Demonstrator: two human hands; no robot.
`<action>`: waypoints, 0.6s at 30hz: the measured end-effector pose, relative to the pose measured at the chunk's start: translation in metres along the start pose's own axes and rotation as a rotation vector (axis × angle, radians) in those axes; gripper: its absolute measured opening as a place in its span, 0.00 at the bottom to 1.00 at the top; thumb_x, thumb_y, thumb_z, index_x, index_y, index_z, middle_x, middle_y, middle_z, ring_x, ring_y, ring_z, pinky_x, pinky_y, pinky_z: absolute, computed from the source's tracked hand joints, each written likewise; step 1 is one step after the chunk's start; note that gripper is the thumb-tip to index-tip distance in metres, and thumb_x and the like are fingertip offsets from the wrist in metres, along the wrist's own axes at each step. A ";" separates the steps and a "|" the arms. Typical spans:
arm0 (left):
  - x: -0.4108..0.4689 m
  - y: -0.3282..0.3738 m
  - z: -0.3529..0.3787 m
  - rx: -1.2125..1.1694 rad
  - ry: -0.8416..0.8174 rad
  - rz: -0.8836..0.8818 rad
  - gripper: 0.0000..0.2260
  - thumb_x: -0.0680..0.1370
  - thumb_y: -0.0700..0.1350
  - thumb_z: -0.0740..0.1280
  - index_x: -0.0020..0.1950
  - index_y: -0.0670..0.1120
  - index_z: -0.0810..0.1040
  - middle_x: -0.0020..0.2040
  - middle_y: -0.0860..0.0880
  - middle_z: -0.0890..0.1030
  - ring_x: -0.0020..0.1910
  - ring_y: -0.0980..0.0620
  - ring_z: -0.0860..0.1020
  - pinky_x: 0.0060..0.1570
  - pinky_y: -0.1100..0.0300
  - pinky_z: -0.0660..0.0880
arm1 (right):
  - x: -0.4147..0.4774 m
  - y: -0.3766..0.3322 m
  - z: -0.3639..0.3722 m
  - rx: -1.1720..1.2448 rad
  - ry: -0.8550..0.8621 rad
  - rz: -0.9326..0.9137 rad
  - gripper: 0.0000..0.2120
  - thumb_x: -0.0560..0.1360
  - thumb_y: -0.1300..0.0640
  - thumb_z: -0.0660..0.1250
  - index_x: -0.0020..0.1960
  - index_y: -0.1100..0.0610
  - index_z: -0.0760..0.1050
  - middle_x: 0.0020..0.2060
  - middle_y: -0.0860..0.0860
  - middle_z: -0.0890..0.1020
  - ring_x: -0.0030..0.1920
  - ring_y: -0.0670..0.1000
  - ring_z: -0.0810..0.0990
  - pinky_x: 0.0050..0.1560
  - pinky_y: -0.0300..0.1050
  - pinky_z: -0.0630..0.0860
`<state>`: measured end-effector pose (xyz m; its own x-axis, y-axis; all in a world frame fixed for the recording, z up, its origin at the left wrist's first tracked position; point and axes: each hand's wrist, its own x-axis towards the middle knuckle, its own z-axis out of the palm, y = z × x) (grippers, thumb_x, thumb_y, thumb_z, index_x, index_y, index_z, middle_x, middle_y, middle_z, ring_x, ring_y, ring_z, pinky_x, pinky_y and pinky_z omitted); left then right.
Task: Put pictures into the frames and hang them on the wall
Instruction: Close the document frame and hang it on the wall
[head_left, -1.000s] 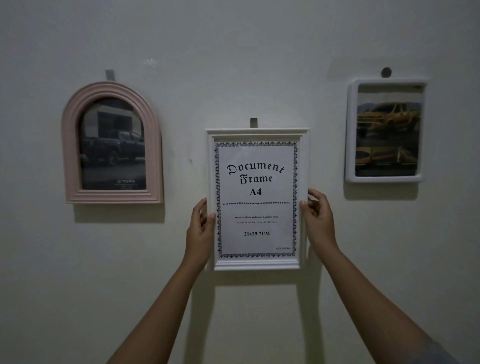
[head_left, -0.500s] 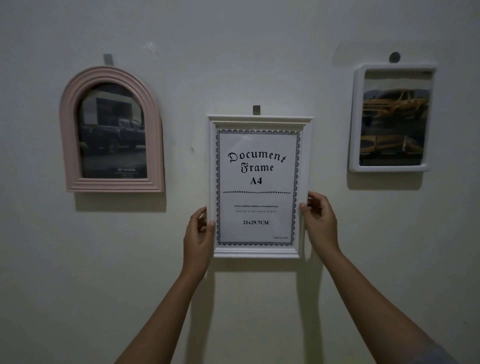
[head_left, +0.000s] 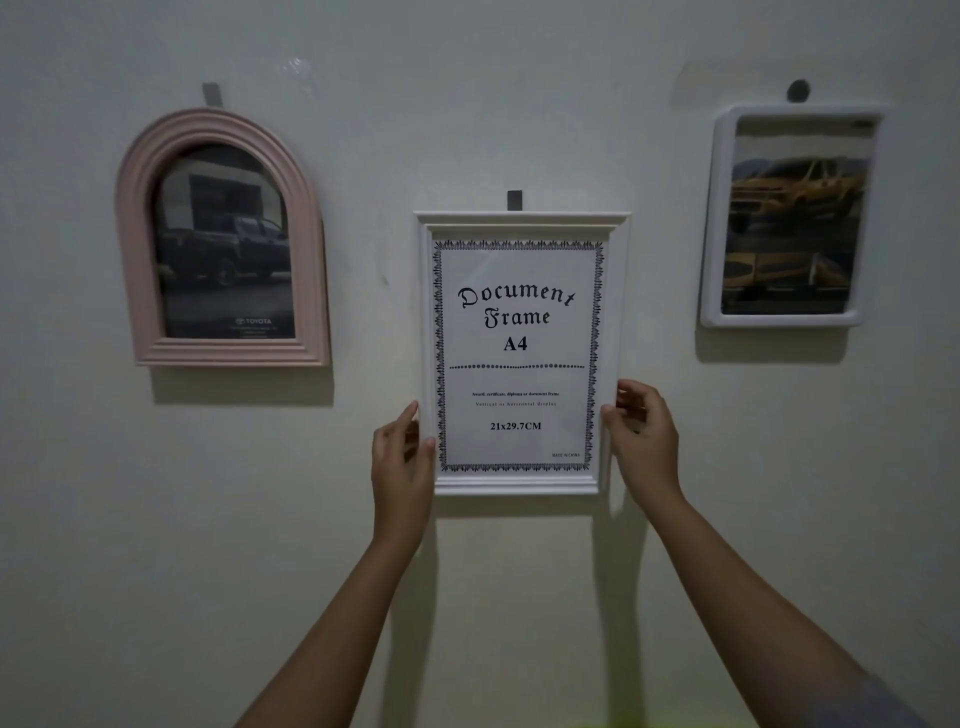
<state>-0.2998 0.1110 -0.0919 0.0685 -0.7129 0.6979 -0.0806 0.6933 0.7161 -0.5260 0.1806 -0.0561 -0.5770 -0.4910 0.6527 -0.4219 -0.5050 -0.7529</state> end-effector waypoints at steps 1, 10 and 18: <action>0.000 0.001 0.000 -0.001 -0.003 -0.001 0.19 0.78 0.39 0.62 0.68 0.50 0.68 0.56 0.49 0.70 0.55 0.53 0.74 0.60 0.59 0.72 | 0.000 0.000 -0.001 0.000 0.003 0.002 0.13 0.74 0.65 0.65 0.58 0.57 0.73 0.54 0.55 0.77 0.47 0.43 0.76 0.50 0.33 0.73; 0.000 0.006 0.003 0.010 -0.009 -0.008 0.19 0.79 0.37 0.62 0.69 0.49 0.68 0.56 0.49 0.70 0.57 0.50 0.74 0.60 0.58 0.72 | 0.000 -0.001 -0.005 -0.019 -0.003 0.006 0.13 0.74 0.66 0.65 0.58 0.57 0.73 0.53 0.56 0.77 0.46 0.42 0.76 0.52 0.40 0.73; -0.001 0.010 0.003 0.028 -0.011 -0.010 0.19 0.79 0.37 0.61 0.69 0.48 0.68 0.56 0.48 0.70 0.57 0.50 0.74 0.61 0.57 0.72 | -0.002 -0.001 -0.007 -0.037 -0.014 0.020 0.14 0.74 0.65 0.65 0.59 0.57 0.73 0.54 0.56 0.77 0.48 0.48 0.76 0.55 0.46 0.75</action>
<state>-0.3034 0.1185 -0.0853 0.0583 -0.7208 0.6907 -0.1079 0.6832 0.7222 -0.5295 0.1872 -0.0575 -0.5760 -0.5107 0.6383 -0.4363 -0.4683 -0.7683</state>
